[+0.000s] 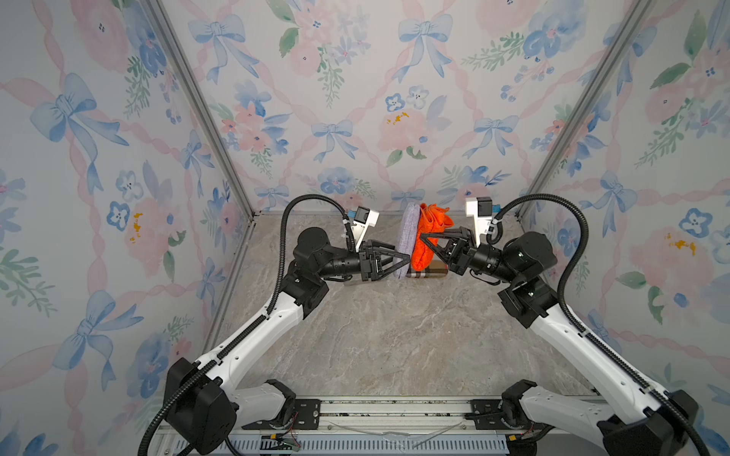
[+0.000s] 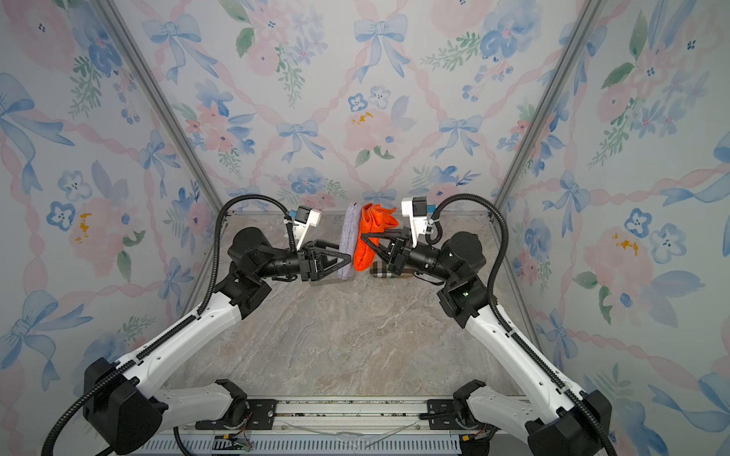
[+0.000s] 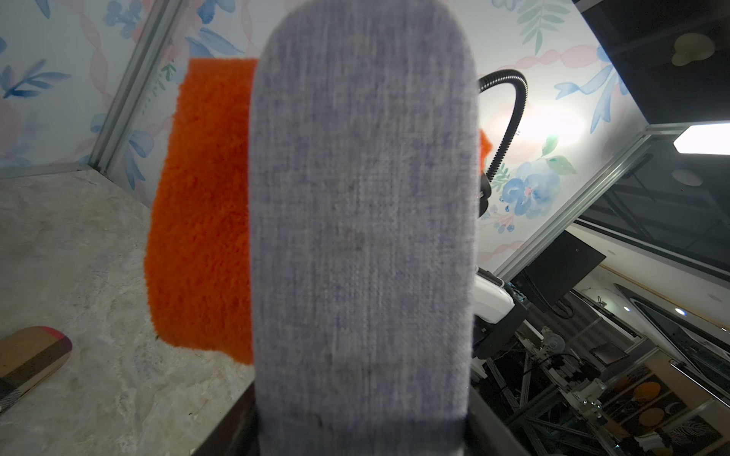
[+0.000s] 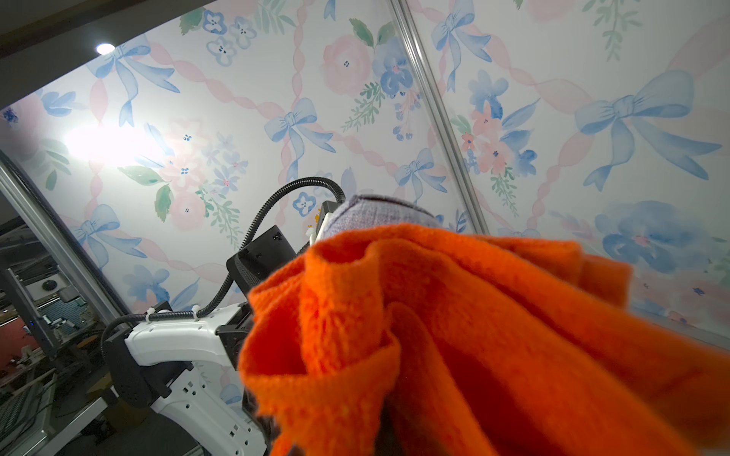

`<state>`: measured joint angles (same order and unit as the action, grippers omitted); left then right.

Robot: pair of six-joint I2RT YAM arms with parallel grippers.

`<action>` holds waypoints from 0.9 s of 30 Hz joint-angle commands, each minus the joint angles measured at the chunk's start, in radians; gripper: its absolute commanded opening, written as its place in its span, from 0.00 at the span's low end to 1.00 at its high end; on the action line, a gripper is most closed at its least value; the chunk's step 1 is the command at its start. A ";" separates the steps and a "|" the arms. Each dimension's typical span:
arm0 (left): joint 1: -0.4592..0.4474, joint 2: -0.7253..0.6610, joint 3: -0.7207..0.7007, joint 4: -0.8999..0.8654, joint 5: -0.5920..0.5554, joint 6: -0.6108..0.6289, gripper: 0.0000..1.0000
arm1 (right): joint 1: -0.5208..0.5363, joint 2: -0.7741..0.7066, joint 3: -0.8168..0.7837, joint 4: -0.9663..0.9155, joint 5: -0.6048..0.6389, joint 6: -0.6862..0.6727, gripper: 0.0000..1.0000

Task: Wipe the eyeglass case
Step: Wipe the dirt from the eyeglass case.

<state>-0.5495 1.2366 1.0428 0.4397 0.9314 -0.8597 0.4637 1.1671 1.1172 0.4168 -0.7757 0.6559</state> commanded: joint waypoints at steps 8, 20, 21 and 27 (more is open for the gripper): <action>0.012 -0.002 0.034 0.011 0.131 0.003 0.11 | 0.060 -0.013 -0.020 -0.121 -0.121 -0.070 0.00; 0.051 0.039 0.047 0.007 0.128 -0.047 0.11 | 0.038 -0.036 -0.011 -0.138 -0.100 -0.094 0.00; 0.051 0.034 0.038 0.005 0.133 -0.045 0.11 | 0.012 -0.018 0.027 -0.132 -0.100 -0.098 0.00; 0.048 0.019 0.015 -0.021 0.155 -0.033 0.11 | -0.079 0.076 0.134 0.026 -0.126 0.029 0.00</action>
<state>-0.4953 1.2781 1.0721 0.4164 1.0374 -0.8955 0.4000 1.2205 1.2144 0.3233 -0.8833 0.6178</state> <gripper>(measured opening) 0.613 0.092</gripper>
